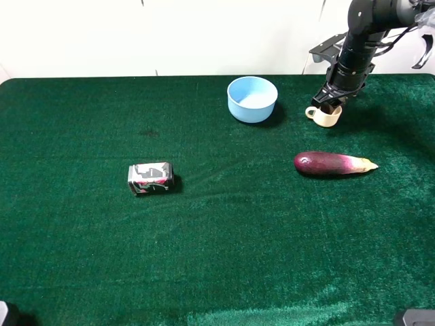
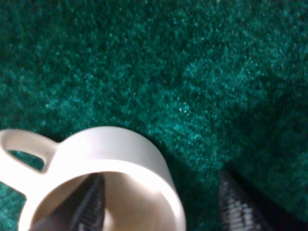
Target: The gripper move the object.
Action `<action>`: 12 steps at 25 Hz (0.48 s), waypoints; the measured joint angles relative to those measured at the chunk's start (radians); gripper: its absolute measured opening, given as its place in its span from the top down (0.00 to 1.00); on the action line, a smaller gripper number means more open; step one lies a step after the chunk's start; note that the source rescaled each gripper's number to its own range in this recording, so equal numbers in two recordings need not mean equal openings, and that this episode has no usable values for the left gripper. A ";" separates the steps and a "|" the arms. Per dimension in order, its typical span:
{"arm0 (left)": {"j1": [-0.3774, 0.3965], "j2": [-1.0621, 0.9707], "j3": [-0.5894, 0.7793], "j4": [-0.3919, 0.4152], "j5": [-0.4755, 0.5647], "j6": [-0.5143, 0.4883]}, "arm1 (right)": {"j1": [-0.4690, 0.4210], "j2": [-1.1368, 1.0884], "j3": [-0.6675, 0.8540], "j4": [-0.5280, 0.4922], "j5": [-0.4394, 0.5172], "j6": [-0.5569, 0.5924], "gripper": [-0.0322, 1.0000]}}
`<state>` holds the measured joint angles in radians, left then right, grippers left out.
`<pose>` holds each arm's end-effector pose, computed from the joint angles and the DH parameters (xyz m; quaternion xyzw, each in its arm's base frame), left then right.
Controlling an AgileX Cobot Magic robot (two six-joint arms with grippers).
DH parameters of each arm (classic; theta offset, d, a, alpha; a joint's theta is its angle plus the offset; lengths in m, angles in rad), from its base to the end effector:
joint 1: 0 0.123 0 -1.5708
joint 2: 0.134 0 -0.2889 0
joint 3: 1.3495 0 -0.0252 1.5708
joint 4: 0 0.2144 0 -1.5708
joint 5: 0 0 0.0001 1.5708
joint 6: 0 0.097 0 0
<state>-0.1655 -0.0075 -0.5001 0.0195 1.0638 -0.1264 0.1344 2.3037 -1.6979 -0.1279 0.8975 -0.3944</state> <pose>-0.0359 0.0077 0.2566 0.0162 0.8518 -0.0665 0.5193 0.4315 0.0486 0.1303 -0.2946 0.9510 -0.0625 0.0697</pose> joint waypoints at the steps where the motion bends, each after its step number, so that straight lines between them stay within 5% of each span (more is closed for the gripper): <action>1: 0.000 0.000 0.000 0.000 0.000 0.000 | 0.000 0.000 0.000 0.000 0.007 0.000 0.35; 7: 0.000 0.000 0.000 0.000 0.000 0.000 | 0.000 -0.004 0.000 -0.001 0.018 0.000 0.15; 12: 0.000 0.000 0.000 0.000 0.000 0.000 | 0.000 -0.039 0.000 -0.024 0.018 0.000 0.11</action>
<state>-0.1655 -0.0075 -0.5001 0.0195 1.0638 -0.1264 0.1344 2.2647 -1.6979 -0.1523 0.9157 -0.3944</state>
